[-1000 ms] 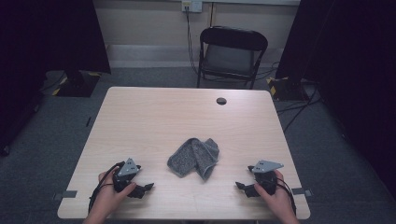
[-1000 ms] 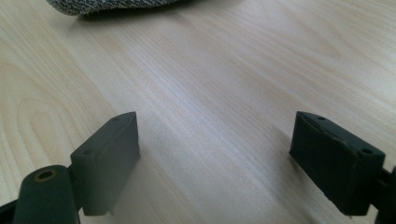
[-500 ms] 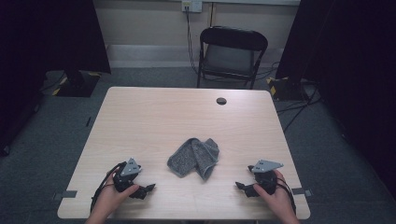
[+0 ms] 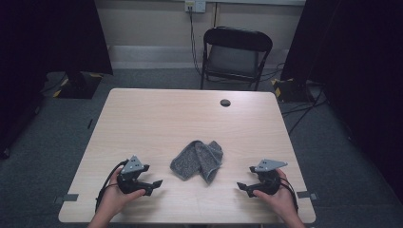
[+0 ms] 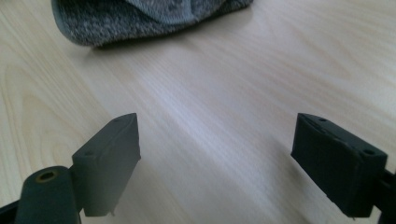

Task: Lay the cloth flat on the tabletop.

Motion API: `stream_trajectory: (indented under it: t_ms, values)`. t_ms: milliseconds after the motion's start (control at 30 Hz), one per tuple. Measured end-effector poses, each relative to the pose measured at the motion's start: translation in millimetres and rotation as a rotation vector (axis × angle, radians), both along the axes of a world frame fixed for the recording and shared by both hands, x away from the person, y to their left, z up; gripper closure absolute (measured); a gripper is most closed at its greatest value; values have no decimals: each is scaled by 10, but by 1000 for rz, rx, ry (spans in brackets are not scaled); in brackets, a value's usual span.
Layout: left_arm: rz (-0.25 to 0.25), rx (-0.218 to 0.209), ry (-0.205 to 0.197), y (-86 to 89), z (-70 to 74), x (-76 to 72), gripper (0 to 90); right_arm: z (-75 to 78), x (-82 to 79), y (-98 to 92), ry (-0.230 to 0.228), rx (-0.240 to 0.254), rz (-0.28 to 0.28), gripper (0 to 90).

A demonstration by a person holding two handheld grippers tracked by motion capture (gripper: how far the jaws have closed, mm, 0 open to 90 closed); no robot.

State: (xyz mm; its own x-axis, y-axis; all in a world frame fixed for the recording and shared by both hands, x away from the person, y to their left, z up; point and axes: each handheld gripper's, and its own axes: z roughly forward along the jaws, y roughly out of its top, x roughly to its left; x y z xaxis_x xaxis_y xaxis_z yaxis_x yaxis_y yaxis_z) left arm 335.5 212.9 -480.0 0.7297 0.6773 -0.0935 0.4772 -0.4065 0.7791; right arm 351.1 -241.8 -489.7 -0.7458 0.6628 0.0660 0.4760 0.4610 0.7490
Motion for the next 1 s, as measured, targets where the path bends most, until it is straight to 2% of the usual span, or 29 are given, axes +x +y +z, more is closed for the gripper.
stream_trajectory:
  t_ms: [200, 233, 300, 367, 467, 500, 633, 667, 733, 800, 867, 900, 1000]
  values:
    - [-40, 10, -7, -158, 40, 52, 220, 56, 21, 115, -2, 16, 22, 184]
    - [-43, 2, -6, -211, 48, 66, 237, 57, 25, 168, 2, 10, 30, 223]
    - [-45, -3, -8, -237, 55, 72, 243, 53, 32, 183, 5, 14, 35, 234]
    - [-50, 10, -22, -273, 78, 77, 312, 56, 52, 227, 21, 50, 47, 293]
    - [-32, -6, 17, -311, 100, 115, 381, 88, 80, 303, 22, 67, 50, 317]
    - [-33, -9, 18, -320, 102, 126, 380, 99, 102, 341, 26, 87, 38, 365]
    - [-48, -8, -9, -368, 89, 181, 424, 112, 136, 408, 32, 95, 39, 414]
    - [-45, -4, -34, -385, 84, 208, 444, 109, 158, 459, 14, 84, 51, 451]
    - [-40, -9, -39, -395, 86, 223, 447, 107, 168, 475, 16, 73, 57, 456]
    - [-44, -11, -57, -399, 92, 244, 460, 102, 192, 514, -2, 67, 54, 470]
    - [-36, -7, -76, -395, 109, 272, 467, 108, 229, 548, 0, 55, 51, 481]
    - [-36, -21, -71, -396, 117, 291, 470, 116, 260, 565, -5, 58, 45, 501]
    - [-33, -20, -70, -402, 126, 304, 474, 112, 301, 579, 8, 77, 43, 532]
